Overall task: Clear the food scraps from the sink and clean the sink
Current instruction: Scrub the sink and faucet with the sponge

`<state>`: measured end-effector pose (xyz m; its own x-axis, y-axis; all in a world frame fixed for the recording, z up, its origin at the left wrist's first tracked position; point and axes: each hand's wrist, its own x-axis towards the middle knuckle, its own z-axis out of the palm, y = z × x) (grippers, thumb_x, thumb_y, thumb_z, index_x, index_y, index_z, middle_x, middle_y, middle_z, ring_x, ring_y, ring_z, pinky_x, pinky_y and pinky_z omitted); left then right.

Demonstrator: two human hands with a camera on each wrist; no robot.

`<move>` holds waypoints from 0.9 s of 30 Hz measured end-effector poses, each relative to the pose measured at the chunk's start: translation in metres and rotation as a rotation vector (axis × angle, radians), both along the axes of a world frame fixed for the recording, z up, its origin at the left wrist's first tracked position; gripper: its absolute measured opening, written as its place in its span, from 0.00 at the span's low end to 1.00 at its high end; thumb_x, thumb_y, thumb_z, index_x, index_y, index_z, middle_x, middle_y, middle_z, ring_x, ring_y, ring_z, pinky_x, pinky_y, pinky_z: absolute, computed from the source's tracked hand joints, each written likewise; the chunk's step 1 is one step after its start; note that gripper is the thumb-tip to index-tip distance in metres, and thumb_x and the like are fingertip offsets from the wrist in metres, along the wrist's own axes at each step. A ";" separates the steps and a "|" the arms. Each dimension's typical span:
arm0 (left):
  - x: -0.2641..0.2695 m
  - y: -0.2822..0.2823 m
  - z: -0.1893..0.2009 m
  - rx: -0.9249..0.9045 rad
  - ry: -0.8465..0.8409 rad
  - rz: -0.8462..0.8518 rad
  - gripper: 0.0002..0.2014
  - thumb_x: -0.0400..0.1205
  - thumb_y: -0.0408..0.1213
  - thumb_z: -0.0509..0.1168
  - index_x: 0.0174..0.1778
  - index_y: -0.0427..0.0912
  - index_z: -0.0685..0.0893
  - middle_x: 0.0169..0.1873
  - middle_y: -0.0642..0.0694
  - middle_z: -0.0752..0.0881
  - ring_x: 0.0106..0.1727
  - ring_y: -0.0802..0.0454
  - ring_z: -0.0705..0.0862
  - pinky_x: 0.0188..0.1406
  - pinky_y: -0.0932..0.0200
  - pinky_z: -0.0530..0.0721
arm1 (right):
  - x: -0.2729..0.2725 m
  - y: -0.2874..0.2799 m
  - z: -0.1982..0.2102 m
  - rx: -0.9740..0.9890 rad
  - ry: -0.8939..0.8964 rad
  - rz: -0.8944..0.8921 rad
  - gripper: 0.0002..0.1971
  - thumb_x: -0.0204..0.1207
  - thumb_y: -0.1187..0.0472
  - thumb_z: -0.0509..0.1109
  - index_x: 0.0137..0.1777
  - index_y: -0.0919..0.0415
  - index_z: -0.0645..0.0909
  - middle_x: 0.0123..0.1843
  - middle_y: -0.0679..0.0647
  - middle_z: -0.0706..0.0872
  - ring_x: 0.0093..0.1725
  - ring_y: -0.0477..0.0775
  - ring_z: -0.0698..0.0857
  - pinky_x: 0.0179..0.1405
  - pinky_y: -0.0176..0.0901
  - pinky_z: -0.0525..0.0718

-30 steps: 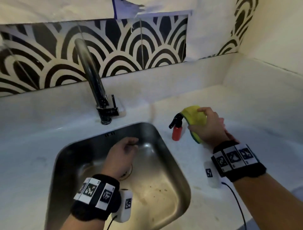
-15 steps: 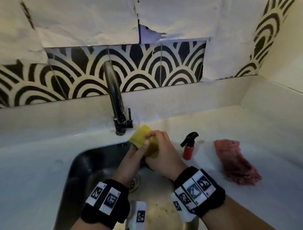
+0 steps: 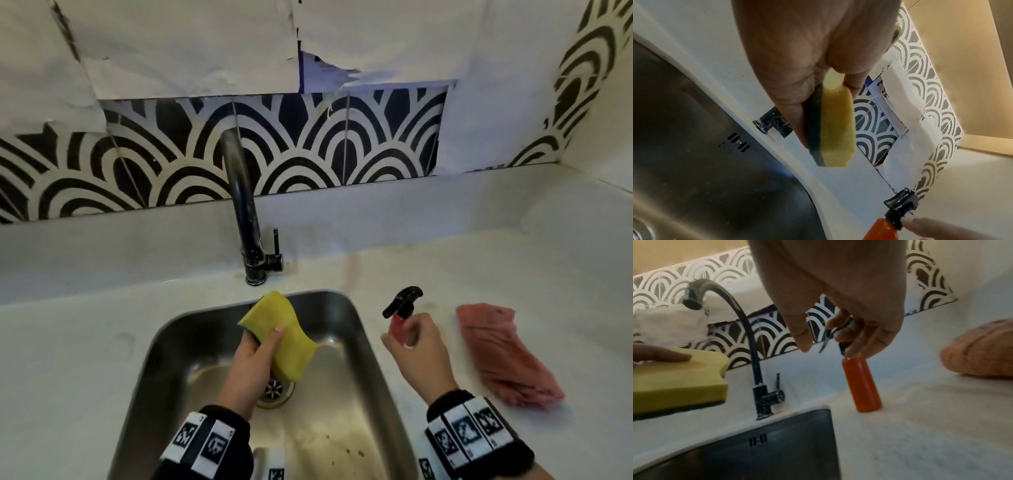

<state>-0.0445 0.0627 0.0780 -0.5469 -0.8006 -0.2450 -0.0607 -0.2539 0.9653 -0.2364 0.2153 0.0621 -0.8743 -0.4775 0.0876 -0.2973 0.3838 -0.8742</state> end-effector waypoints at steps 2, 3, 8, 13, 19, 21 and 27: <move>-0.005 0.000 0.001 0.007 -0.003 0.000 0.16 0.82 0.43 0.65 0.65 0.58 0.72 0.60 0.50 0.83 0.60 0.47 0.84 0.67 0.40 0.79 | -0.013 -0.001 -0.008 0.034 -0.052 -0.056 0.22 0.65 0.61 0.80 0.47 0.54 0.67 0.47 0.57 0.77 0.42 0.56 0.77 0.40 0.42 0.72; -0.008 -0.001 0.000 0.007 -0.008 0.004 0.17 0.82 0.43 0.64 0.66 0.57 0.72 0.61 0.49 0.83 0.61 0.47 0.84 0.67 0.39 0.79 | -0.018 -0.002 -0.012 0.049 -0.062 -0.077 0.25 0.65 0.62 0.81 0.53 0.55 0.67 0.52 0.60 0.75 0.46 0.56 0.77 0.46 0.44 0.74; -0.018 -0.003 -0.009 0.010 -0.049 0.018 0.22 0.81 0.45 0.65 0.72 0.56 0.71 0.62 0.51 0.83 0.61 0.48 0.83 0.67 0.38 0.79 | -0.036 -0.009 -0.022 0.118 -0.063 -0.010 0.43 0.65 0.62 0.81 0.77 0.60 0.61 0.69 0.62 0.67 0.69 0.61 0.71 0.69 0.48 0.70; -0.023 0.001 -0.012 0.009 -0.072 0.030 0.22 0.82 0.44 0.65 0.72 0.55 0.72 0.62 0.50 0.83 0.61 0.48 0.84 0.66 0.39 0.79 | -0.045 -0.020 -0.018 0.154 -0.049 0.172 0.13 0.73 0.63 0.73 0.55 0.55 0.75 0.51 0.54 0.83 0.54 0.59 0.84 0.47 0.42 0.74; -0.018 0.007 -0.005 0.027 -0.028 0.095 0.20 0.82 0.44 0.64 0.69 0.58 0.72 0.60 0.52 0.84 0.61 0.49 0.84 0.67 0.38 0.79 | -0.031 -0.018 -0.007 0.131 -0.037 0.329 0.09 0.75 0.53 0.73 0.49 0.50 0.75 0.44 0.47 0.83 0.40 0.40 0.81 0.36 0.31 0.75; -0.011 0.010 0.000 0.029 -0.009 0.138 0.17 0.82 0.46 0.64 0.67 0.61 0.72 0.60 0.54 0.84 0.61 0.49 0.83 0.67 0.38 0.79 | -0.016 -0.018 0.004 0.043 -0.089 0.384 0.11 0.72 0.54 0.76 0.45 0.50 0.75 0.39 0.45 0.83 0.37 0.42 0.82 0.35 0.32 0.77; 0.012 0.029 0.018 0.030 0.042 0.223 0.14 0.81 0.48 0.63 0.63 0.62 0.73 0.59 0.55 0.84 0.61 0.50 0.84 0.67 0.40 0.79 | 0.026 -0.025 0.037 -0.222 -0.595 0.648 0.22 0.57 0.68 0.76 0.52 0.55 0.78 0.48 0.61 0.87 0.30 0.53 0.81 0.33 0.44 0.81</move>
